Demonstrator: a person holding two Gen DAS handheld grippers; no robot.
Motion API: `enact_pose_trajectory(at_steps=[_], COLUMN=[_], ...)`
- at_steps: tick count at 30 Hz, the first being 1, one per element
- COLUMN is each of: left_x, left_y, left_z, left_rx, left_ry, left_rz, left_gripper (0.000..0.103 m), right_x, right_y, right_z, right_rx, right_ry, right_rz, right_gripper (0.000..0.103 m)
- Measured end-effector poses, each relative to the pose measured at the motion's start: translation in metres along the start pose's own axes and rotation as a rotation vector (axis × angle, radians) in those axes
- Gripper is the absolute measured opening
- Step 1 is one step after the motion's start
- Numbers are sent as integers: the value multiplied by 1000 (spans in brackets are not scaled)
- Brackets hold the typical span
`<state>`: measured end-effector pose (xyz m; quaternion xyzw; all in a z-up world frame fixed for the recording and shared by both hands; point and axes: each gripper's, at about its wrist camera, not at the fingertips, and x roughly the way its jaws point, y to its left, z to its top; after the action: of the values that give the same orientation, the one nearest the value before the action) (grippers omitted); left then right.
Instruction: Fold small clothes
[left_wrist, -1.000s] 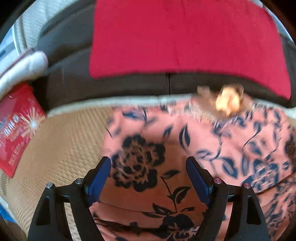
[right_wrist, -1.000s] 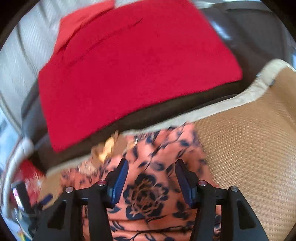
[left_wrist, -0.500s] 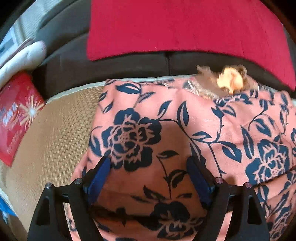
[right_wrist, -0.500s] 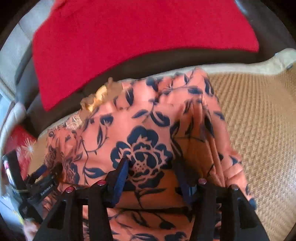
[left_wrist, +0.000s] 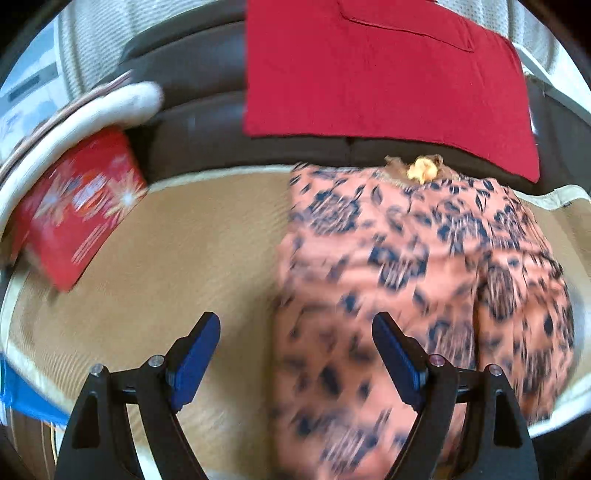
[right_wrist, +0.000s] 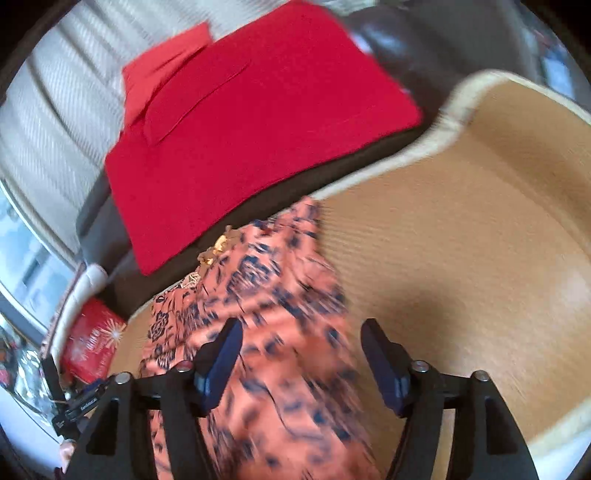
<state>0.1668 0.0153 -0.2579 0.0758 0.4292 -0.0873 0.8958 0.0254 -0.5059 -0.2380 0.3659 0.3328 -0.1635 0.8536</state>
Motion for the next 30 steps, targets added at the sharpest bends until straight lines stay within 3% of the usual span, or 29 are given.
enact_pose_trajectory(at_steps=[3, 6, 9, 11, 13, 14, 16, 18, 22, 24, 25, 26, 29, 30], left_x=[-18, -5, 17, 23, 26, 26, 28, 32, 48, 52, 54, 55, 52, 51], left_y=[28, 40, 46, 49, 44, 40, 32, 30, 30, 29, 27, 25, 17, 12], left_z=[-40, -72, -92, -100, -107, -109, -115, -120, -128, -131, -132, -133, -135, -134], left_rx=[-11, -45, -133, -184, -175, -157, -120, -119, -143, -150, -146, -141, -117, -108], left_ry=[51, 105, 170, 196, 213, 215, 222, 240, 321, 333, 337, 338, 318, 311], left_rz=[-3, -9, -62, -115, -128, -132, -139, -155, -186, -205, -221, -229, -249, -263], left_gripper=[85, 85, 85, 80, 60, 59, 58, 59, 68, 68, 68, 68, 61, 46], right_x=[-26, -32, -23, -10, 6, 14, 30, 40, 60, 74, 78, 81, 75, 69], right_y=[-32, -51, -45, -33, -29, -29, -30, -25, -15, -12, -9, -6, 11, 17], right_z=[-29, -56, -75, -84, -94, -100, -112, -121, -142, -154, -158, -160, -157, -154], right_rx=[55, 98, 120, 112, 107, 104, 124, 131, 78, 93, 84, 69, 14, 4], right_ry=[48, 132, 170, 210, 271, 307, 379, 391, 424, 448, 456, 459, 420, 395], right_rz=[-2, -36, 28, 47, -15, -62, -135, -132, -228, -217, -213, -207, -166, -142], right_gripper=[74, 75, 75, 75, 75, 75, 75, 75, 72, 56, 33, 22, 11, 11])
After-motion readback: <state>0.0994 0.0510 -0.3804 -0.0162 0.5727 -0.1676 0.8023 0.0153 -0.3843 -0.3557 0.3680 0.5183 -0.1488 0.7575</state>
